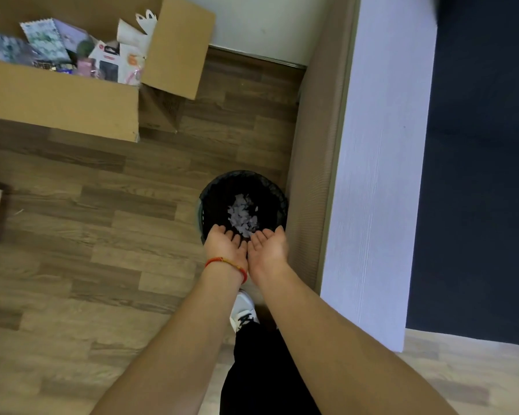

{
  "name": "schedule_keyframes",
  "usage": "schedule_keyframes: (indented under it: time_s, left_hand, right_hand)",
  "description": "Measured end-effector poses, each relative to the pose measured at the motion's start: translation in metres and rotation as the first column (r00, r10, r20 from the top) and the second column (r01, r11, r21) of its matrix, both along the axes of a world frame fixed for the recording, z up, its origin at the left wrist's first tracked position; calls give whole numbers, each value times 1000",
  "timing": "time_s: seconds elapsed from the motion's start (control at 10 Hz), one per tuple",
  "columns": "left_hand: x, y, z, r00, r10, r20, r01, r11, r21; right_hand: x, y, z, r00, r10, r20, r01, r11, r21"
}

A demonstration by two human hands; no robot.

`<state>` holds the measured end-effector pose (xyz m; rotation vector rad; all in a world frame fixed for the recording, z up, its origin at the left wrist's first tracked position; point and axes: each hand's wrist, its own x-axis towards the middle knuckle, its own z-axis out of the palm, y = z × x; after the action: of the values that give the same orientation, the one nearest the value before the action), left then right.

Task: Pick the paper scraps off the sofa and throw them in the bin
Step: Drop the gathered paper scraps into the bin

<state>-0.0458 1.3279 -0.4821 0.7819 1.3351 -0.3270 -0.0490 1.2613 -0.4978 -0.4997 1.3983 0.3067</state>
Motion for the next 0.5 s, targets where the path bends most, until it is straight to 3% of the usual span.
schedule_keyframes:
  time_s: [0.1,0.2,0.3,0.4,0.5]
  left_hand:
    - [-14,-3,18,998,-40,54,42,998,-37]
    - [-23,-5,51,972,-203,116,198,979,54]
    - [-18,5,91,885,-433,172,380,884,273]
    - [-5,15,148,751,-611,249,517,779,354]
    - [4,1,206,650,-700,296,576,707,410]
  right_hand:
    - [-20,-1,20,981,168,95,-167,986,-14]
    - [-29,-5,67,862,458,216,-435,888,-148]
    - [-31,-20,110,729,580,363,-538,814,-220]
    - [-23,-47,164,575,742,344,-640,670,-376]
    - [-27,-65,218,591,722,360,-589,691,-419]
